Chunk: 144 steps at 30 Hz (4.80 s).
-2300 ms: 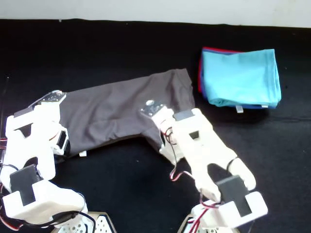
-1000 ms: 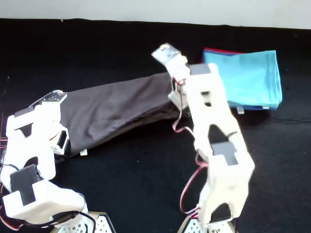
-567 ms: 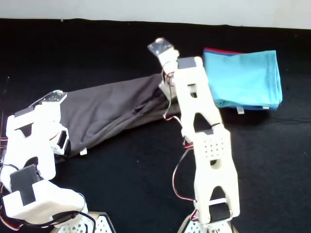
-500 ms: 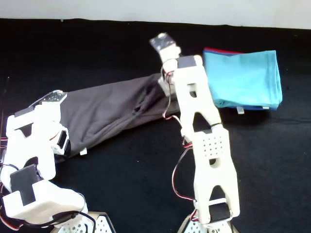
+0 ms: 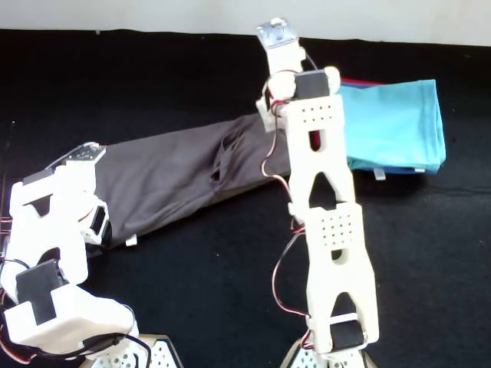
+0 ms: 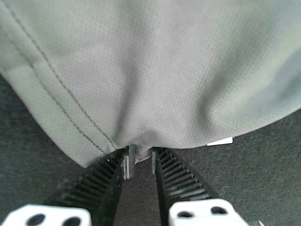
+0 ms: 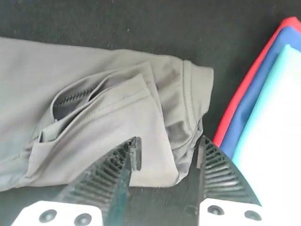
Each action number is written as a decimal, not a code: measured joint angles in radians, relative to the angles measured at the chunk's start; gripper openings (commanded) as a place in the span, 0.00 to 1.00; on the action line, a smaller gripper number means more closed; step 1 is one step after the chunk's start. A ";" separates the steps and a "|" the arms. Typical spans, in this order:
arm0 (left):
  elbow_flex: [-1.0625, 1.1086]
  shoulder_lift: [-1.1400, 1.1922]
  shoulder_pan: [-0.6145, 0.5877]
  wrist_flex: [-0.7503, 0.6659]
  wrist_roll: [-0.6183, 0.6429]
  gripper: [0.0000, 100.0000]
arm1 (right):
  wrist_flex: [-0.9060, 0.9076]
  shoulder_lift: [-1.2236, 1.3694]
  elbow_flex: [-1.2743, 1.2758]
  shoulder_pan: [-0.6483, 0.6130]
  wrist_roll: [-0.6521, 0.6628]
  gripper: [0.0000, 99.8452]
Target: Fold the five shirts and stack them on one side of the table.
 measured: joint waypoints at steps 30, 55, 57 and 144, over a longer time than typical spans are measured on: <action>0.000 0.000 0.000 0.000 0.000 0.09 | -0.532 0.002 0.450 -0.235 -0.003 0.01; 0.000 0.000 0.000 0.000 0.000 0.09 | -0.443 0.227 0.140 -0.236 -0.003 0.01; 0.000 0.000 0.000 0.000 0.000 0.09 | -0.443 0.227 0.084 -0.236 -0.003 0.01; -1.000 0.683 -0.091 0.456 0.245 0.23 | -0.008 -1.665 1.784 0.187 0.222 0.16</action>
